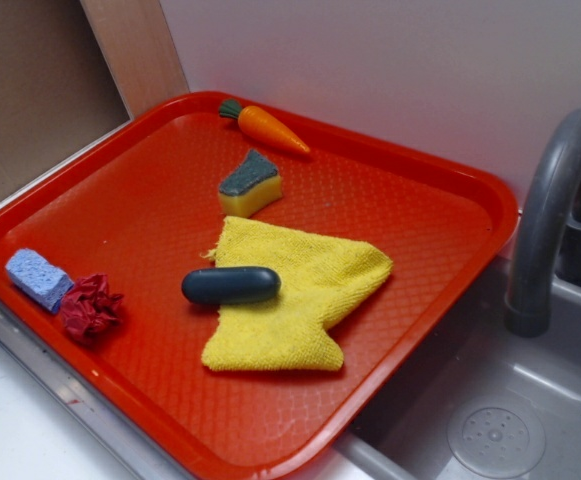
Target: Grab the plastic pickle.
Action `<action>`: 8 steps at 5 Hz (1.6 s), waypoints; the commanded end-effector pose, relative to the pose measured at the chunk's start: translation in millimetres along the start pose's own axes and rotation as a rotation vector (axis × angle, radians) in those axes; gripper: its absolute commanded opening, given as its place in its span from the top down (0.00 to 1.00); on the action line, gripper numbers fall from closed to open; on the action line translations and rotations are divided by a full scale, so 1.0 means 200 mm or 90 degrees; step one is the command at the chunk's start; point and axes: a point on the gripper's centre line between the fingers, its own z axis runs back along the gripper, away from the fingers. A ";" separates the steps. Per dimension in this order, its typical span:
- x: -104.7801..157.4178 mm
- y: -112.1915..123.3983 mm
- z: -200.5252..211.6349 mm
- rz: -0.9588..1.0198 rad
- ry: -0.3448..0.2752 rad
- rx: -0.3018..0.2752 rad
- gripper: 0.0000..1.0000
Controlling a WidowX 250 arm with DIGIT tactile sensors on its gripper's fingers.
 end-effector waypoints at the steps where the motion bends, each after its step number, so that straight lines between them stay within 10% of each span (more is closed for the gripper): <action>1: 0.07 -0.46 0.05 -0.256 -0.117 -0.031 0.00; 3: 0.17 -0.77 -0.11 -0.336 -0.146 -0.042 0.00; 4: 0.21 -0.87 -0.25 -0.359 -0.119 -0.017 0.00; 6: 0.28 -1.00 -0.61 -0.420 -0.058 -0.113 0.00; 8: 0.26 -1.04 -0.92 -0.482 0.037 -0.086 0.00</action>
